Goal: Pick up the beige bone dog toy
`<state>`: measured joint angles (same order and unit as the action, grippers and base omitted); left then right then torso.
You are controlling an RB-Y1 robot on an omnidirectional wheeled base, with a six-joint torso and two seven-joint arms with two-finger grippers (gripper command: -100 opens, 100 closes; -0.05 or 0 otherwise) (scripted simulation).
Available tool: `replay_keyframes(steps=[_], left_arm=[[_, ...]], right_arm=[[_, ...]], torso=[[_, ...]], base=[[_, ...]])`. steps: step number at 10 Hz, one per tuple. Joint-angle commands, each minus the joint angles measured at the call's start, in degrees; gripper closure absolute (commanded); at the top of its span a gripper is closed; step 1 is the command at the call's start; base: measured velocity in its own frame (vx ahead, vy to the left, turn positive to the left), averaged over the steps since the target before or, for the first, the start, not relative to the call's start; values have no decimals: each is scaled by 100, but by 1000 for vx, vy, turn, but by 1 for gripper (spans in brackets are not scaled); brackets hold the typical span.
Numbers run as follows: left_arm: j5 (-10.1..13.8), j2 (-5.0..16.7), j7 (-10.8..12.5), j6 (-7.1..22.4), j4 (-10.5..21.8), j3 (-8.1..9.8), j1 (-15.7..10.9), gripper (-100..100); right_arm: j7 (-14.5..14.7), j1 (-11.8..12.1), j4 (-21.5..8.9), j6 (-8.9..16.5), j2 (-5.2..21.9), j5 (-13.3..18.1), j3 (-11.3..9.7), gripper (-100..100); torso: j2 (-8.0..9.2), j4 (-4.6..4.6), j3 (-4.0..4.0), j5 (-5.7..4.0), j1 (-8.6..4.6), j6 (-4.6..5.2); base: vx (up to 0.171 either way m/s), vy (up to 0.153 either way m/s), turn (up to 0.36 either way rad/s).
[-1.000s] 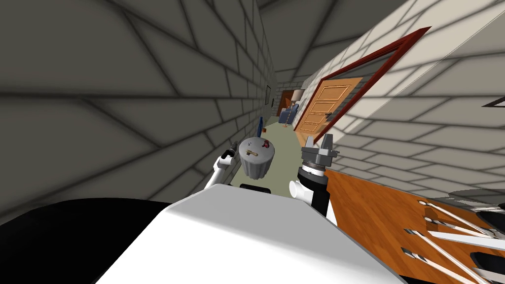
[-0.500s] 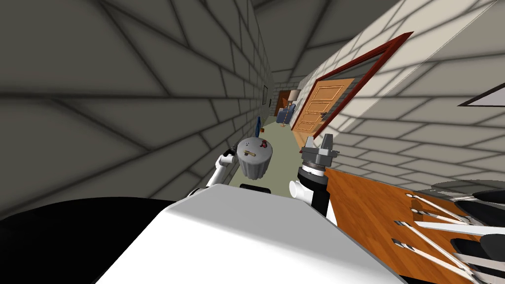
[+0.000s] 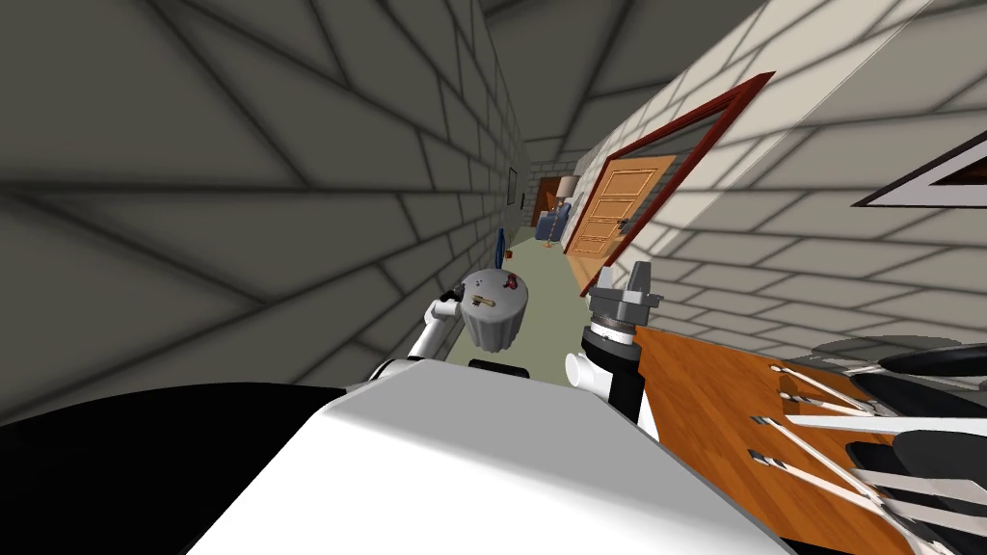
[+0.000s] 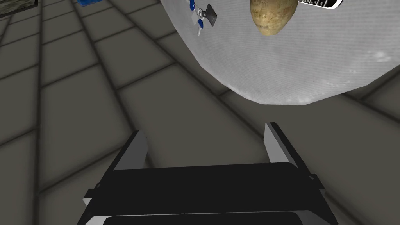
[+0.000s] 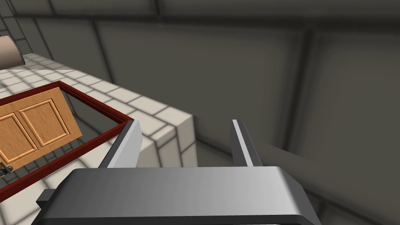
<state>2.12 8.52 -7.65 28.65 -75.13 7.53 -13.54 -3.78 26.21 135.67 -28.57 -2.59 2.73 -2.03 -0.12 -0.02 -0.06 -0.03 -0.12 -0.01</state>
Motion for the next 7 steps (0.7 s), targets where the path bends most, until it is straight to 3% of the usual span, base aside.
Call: replay_keyframes(steps=[1,4,7], left_arm=[[-46,-17,28,170,157,38,-87,-100],[-205,-66,119,630,674,177,-407,-100],[-282,-91,163,860,915,243,-555,-100]], right_arm=[[0,0,0,0,0,0,0,0],[0,0,0,0,0,0,0,0],[0,0,0,0,0,0,0,0]], torso=[[0,0,0,0,0,0],[2,0,1,-1,-1,-3],[-1,0,-1,0,0,-1]], base=[[28,-22,-55],[30,-31,-82],[31,-22,-61]])
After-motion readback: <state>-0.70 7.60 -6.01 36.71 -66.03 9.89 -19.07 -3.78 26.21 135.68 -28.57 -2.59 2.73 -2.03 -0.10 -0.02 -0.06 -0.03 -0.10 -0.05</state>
